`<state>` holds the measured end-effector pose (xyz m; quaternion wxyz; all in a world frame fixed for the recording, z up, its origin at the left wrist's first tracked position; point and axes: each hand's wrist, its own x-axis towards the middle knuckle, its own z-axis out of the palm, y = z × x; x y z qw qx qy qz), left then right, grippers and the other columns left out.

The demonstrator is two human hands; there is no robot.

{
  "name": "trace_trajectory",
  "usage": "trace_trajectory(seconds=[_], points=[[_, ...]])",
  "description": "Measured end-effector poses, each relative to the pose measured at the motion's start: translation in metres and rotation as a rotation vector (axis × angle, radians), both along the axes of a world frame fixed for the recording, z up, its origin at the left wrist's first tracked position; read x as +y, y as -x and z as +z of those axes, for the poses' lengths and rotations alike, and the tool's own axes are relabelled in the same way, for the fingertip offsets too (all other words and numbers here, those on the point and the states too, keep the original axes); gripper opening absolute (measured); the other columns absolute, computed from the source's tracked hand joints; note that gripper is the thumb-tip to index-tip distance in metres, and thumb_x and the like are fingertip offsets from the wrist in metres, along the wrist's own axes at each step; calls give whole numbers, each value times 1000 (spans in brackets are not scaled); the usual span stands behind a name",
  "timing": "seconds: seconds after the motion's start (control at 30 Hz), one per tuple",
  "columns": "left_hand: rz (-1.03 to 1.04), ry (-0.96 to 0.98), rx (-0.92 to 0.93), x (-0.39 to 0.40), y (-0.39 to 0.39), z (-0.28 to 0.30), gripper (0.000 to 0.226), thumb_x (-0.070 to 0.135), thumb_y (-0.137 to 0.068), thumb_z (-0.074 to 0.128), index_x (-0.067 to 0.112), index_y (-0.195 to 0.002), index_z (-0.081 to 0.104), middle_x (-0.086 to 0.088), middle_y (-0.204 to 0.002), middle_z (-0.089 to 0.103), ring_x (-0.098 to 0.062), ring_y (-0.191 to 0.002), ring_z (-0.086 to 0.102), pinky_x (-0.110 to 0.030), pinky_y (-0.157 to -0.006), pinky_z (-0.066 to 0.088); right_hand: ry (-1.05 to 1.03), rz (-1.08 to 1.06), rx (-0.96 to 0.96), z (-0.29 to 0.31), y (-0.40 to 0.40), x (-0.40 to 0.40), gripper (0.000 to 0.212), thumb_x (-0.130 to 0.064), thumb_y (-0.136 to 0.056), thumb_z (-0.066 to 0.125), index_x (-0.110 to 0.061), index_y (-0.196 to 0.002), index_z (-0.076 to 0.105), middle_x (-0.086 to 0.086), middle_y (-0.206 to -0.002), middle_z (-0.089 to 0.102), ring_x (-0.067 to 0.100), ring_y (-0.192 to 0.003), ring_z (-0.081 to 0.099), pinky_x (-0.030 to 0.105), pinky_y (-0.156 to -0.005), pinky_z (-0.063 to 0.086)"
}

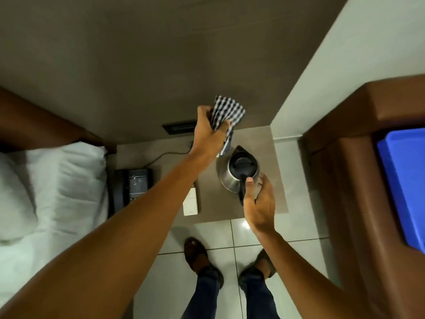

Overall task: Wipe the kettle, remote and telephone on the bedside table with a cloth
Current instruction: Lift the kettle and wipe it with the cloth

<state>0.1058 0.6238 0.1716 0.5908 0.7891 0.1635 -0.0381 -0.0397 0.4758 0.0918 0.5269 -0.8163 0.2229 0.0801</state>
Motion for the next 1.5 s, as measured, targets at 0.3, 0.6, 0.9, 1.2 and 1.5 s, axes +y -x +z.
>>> trace_trajectory(seconds=[0.3, 0.6, 0.9, 1.2, 1.5], points=[[239, 117, 258, 74, 74, -64, 39, 16, -101, 66, 18, -134, 45, -4, -132, 63, -16, -109, 67, -27, -84, 60, -31, -319, 161, -47, -8, 44, 38, -47, -109, 53, -10, -107, 55, 2, -91, 62, 32, -92, 65, 25, -64, 46], [512, 250, 505, 81, 111, -113, 51, 14, -94, 75, 19, -143, 62, -8, -134, 71, -26, -118, 69, -46, -103, 60, -457, -560, 206, -55, -2, 47, 48, -62, -103, 53, -23, -82, 71, 1, -73, 64, 14, -68, 62, 28, -64, 52], [-304, -455, -201, 3, 137, -94, 48, 30, -99, 51, 33, -147, 51, -2, -139, 46, -21, -125, 54, -27, -94, 57, -656, -733, 241, -34, -15, 20, 47, -66, -94, 53, -22, -95, 73, -4, -60, 60, 10, -57, 58, 24, -59, 50], [135, -478, -99, -14, 104, -82, 39, 20, -102, 51, 27, -139, 61, -11, -136, 46, -24, -121, 47, -31, -100, 46, -726, -568, 174, -11, -44, -3, 39, -56, -95, 52, -20, -85, 63, -2, -58, 41, 13, -51, 40, 28, -51, 39], [109, -319, -37, -17, 89, -36, 37, 10, -101, 50, 25, -130, 68, -2, -134, 50, -17, -125, 41, -49, -109, 43, -830, -375, 64, 4, -17, -27, 44, -47, -104, 43, -17, -74, 57, -2, -48, 40, 14, -41, 37, 29, -47, 35]])
